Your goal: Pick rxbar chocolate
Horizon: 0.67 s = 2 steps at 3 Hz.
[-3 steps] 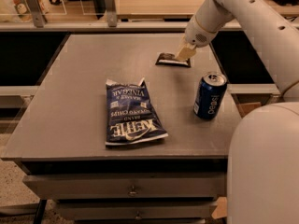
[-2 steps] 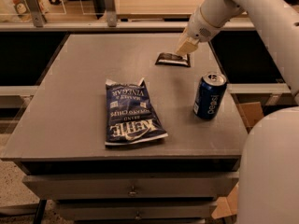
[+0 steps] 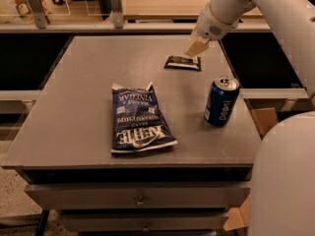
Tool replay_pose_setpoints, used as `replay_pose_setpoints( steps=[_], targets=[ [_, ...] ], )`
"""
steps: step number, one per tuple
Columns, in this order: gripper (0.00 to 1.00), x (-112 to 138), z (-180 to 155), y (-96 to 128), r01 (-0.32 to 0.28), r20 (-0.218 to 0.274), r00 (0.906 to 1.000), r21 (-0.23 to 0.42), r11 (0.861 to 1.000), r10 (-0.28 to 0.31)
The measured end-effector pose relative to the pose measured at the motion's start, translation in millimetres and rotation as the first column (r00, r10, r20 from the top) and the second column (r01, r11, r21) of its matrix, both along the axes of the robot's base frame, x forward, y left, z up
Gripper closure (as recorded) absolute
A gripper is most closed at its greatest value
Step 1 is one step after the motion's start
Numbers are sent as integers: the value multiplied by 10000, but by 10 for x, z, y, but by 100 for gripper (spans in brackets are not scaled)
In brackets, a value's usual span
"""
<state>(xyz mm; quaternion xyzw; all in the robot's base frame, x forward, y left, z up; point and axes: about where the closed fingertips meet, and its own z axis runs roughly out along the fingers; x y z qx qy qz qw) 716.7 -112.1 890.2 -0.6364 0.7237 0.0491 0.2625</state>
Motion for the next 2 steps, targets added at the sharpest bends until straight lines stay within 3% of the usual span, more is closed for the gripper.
replay_pose_setpoints(
  steps=[2],
  targets=[
    [36,280,-105,-34,762,74,9971,-869,9933,-758]
  ],
)
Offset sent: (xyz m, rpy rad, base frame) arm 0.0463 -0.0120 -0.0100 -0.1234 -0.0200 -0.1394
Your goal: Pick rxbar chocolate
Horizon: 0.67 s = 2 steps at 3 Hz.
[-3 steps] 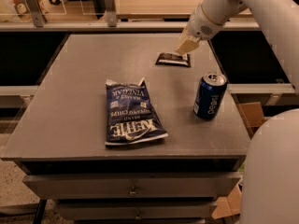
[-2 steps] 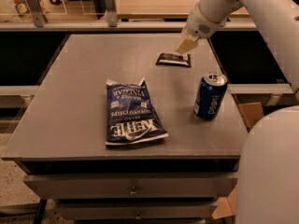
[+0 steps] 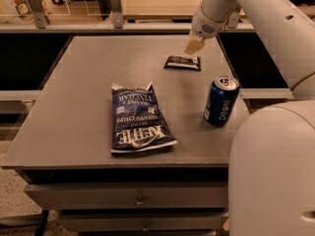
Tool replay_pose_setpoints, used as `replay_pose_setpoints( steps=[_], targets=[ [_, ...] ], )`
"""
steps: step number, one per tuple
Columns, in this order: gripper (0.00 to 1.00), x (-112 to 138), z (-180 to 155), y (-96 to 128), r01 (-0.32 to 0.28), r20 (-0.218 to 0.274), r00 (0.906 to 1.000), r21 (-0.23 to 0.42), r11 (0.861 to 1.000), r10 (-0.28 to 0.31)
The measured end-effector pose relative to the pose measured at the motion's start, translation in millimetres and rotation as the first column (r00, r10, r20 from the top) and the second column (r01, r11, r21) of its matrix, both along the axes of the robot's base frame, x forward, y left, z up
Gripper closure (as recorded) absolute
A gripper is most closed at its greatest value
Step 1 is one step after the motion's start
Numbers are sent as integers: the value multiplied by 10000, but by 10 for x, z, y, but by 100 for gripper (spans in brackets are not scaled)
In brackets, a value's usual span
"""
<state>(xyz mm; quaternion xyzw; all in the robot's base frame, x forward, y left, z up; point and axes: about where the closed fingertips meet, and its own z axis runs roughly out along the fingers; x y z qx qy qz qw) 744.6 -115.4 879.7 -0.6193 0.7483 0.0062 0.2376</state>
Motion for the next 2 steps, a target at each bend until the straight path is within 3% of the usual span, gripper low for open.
replay_pose_setpoints(
  steps=[1,2],
  targets=[
    [13,124,-128,-97,549,77,9985,-102,9984,-548],
    [0,201,-245,-177,852,90,9963,-114,9963,-851]
  ],
)
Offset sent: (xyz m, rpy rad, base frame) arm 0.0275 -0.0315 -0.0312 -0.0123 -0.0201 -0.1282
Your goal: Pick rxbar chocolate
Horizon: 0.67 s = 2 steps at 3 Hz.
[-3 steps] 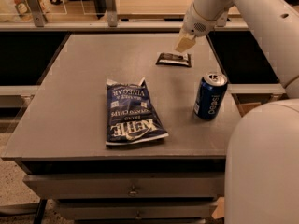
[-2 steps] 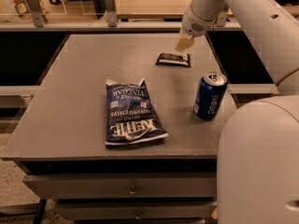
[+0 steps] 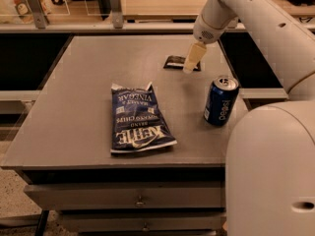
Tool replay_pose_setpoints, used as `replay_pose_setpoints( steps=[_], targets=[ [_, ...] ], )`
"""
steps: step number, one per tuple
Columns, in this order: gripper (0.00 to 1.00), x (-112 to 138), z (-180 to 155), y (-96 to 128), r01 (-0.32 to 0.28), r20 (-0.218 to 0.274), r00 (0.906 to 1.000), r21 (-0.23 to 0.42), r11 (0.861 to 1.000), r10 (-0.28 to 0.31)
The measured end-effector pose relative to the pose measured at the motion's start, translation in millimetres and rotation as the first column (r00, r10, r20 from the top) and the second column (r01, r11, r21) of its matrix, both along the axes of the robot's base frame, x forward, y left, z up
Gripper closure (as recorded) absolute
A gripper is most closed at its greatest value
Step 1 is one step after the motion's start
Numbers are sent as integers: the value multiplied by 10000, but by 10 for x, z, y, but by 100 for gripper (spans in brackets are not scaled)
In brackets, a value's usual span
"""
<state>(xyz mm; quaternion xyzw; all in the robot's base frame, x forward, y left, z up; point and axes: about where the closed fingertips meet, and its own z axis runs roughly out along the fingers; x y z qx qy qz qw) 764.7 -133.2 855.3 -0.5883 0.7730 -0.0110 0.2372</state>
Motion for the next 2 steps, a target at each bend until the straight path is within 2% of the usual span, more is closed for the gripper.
replay_pose_setpoints(
  steps=[1,2],
  targets=[
    [0,39,-102,-41,134,-119,9998,15,9999,-134],
    [17,54,-185,-58,197,-299,9994,17,9998,-196]
  ],
)
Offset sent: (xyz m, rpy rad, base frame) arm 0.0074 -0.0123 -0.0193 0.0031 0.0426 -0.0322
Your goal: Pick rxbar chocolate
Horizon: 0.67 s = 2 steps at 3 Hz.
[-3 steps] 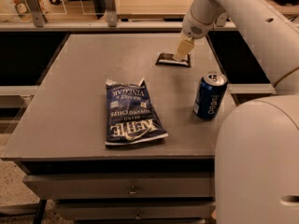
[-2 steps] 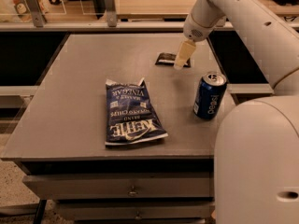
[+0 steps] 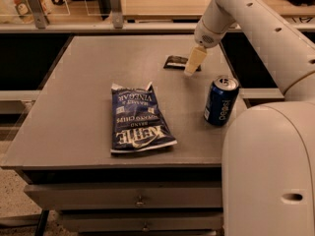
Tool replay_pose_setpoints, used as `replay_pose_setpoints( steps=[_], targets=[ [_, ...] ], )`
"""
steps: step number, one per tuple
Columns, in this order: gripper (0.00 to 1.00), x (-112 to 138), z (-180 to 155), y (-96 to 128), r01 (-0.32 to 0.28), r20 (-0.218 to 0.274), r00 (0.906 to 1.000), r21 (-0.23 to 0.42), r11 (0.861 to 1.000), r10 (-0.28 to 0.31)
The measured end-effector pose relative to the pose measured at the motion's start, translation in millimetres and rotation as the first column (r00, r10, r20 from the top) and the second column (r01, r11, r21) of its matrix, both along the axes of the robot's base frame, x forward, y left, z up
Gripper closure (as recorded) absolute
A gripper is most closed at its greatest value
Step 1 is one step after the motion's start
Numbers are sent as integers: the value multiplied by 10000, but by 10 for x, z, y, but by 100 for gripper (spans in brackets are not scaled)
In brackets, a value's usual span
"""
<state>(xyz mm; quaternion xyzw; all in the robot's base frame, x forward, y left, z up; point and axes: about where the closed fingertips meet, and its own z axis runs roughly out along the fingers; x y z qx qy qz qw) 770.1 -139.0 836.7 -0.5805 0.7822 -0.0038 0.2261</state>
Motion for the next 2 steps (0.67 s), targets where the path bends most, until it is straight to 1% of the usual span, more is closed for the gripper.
replay_pose_setpoints(
  steps=[1,2],
  targets=[
    [41,2,-66,-9,24,-186,9998,-8,10000,-24],
    [61,-5,-115,-21,10,-357,9994,27,10000,-9]
  ],
)
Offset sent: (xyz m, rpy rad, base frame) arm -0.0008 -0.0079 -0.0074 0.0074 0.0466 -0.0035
